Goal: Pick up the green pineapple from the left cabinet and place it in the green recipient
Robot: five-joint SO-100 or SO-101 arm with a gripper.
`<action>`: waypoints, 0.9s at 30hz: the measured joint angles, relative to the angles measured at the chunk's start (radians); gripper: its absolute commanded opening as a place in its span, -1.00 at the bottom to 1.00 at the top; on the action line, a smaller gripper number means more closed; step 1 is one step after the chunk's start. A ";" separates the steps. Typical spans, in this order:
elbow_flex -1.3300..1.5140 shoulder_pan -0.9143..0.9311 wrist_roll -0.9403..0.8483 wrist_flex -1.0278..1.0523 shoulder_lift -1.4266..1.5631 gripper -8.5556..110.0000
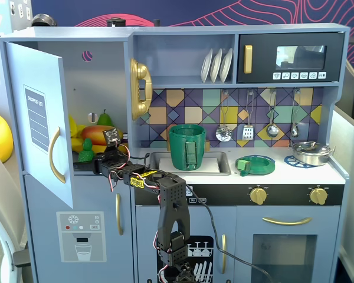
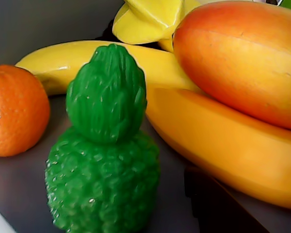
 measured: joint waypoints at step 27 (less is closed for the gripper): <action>-0.259 -0.009 -0.129 0.107 -0.189 -0.86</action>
